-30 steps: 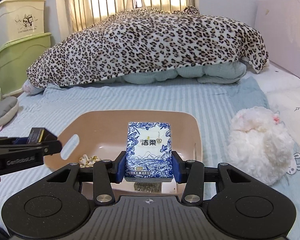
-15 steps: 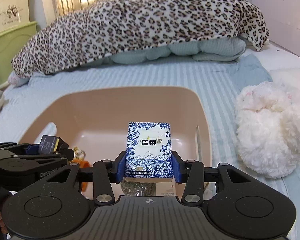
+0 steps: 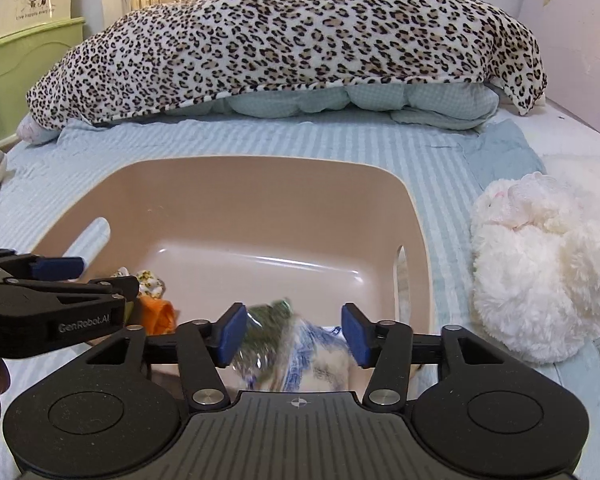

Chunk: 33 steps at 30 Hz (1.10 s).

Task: Organize objects
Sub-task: 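Lift both items into the basket and open both tools, then move both tools toward the small printed box and the hair clip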

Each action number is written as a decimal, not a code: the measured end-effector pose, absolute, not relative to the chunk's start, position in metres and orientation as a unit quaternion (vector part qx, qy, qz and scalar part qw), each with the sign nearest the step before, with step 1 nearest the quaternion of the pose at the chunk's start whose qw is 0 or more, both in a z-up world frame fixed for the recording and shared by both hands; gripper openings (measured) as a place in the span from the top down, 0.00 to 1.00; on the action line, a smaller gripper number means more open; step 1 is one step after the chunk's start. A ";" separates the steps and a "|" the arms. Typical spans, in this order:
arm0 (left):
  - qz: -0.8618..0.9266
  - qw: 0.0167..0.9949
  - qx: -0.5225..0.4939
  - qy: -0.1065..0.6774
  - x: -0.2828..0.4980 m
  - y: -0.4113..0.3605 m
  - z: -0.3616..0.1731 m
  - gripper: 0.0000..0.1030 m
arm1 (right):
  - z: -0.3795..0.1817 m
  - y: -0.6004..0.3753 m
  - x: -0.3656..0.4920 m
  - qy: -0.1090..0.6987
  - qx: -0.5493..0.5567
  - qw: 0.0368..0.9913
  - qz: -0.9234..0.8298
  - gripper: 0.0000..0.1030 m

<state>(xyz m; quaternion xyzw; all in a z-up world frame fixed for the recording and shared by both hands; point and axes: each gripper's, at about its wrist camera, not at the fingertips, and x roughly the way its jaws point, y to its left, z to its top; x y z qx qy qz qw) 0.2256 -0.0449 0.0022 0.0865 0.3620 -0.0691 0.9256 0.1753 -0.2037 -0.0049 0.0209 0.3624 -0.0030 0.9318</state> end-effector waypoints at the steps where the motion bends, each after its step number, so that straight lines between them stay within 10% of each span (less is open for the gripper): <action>1: -0.068 0.928 0.085 0.357 0.223 -0.044 0.006 0.32 | -0.002 -0.204 0.173 0.360 0.022 0.933 -0.003 0.36; 11: -0.078 0.928 0.091 0.353 0.189 -0.026 0.033 0.16 | 0.022 -0.200 0.139 0.340 0.037 0.940 0.006 0.14; 33: -0.067 0.896 0.089 0.431 0.168 0.016 -0.019 0.12 | -0.033 -0.173 0.118 0.424 0.022 0.905 0.012 0.09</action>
